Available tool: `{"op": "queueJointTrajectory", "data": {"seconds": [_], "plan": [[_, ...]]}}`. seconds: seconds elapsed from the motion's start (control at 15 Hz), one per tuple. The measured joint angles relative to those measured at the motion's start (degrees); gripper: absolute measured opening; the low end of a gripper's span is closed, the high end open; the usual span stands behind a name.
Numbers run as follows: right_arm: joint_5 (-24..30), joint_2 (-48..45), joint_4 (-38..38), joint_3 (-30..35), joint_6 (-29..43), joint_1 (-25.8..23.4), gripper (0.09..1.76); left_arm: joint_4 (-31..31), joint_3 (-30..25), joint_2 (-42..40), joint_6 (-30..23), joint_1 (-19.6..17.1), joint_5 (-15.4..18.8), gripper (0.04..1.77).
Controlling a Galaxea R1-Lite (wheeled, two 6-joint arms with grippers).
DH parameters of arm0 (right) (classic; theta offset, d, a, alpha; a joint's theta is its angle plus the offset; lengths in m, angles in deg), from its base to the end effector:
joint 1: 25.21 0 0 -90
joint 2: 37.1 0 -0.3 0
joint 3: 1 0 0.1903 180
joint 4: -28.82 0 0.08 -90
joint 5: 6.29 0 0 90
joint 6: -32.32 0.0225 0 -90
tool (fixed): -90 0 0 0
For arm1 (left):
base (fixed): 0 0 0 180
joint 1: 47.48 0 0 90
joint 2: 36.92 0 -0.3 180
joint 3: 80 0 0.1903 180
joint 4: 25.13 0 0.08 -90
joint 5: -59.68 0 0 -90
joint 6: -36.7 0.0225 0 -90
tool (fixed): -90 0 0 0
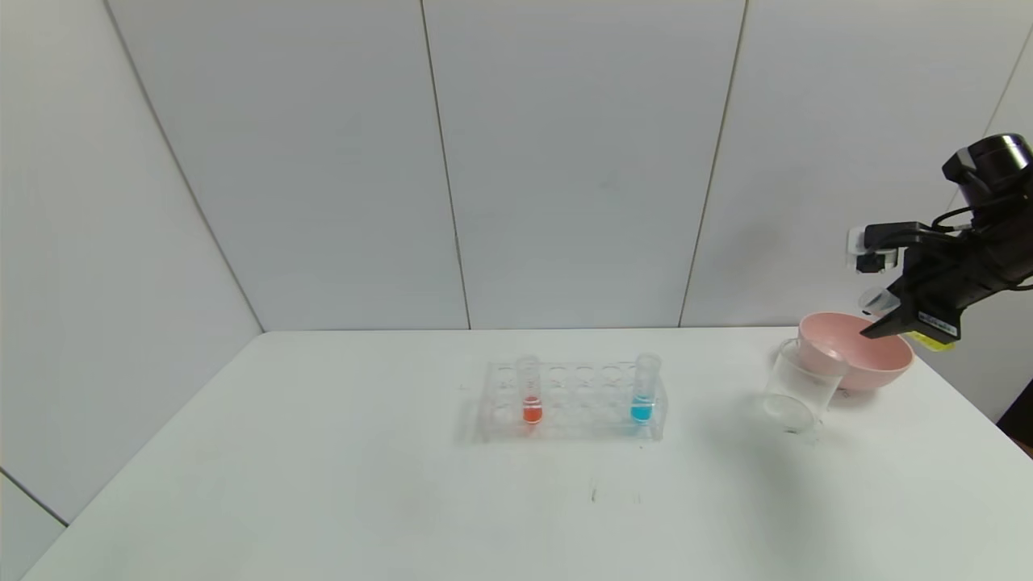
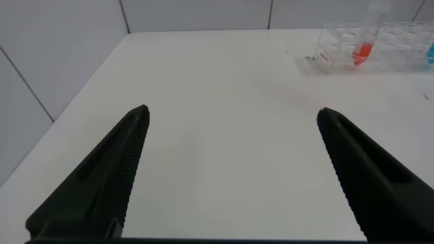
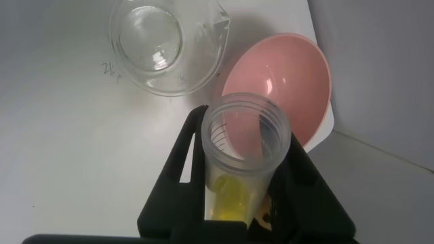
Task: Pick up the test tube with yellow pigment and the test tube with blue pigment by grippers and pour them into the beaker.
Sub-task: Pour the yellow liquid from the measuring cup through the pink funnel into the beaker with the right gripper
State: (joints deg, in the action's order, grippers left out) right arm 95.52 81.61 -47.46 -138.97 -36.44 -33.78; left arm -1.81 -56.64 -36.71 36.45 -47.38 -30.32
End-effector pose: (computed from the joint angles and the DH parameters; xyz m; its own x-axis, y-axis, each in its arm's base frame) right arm 0.3757 -0.0520 0.2403 0.5574 0.1230 -0.8211 -0.7602 0.4732 -0.4452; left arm -0.0225 0.0000 0.0756 1.0000 -0.0017 -0.0030 0.0017 1.0000 -0.0044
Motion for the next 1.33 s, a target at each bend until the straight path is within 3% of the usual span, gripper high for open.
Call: {"op": "queueJointTrajectory", "data": {"seconds": [0.33,1.33], "plan": [[-7.3,0.6,-1.0,0.0,-2.1,2.7,0.58,0.0,0.0,0.0,0.0,0.0,0.0,1.76],[-19.3,4.3,1.8,0.0,-3.6,7.8,0.58,0.0,0.0,0.0,0.0,0.0,0.0,1.76]]}}
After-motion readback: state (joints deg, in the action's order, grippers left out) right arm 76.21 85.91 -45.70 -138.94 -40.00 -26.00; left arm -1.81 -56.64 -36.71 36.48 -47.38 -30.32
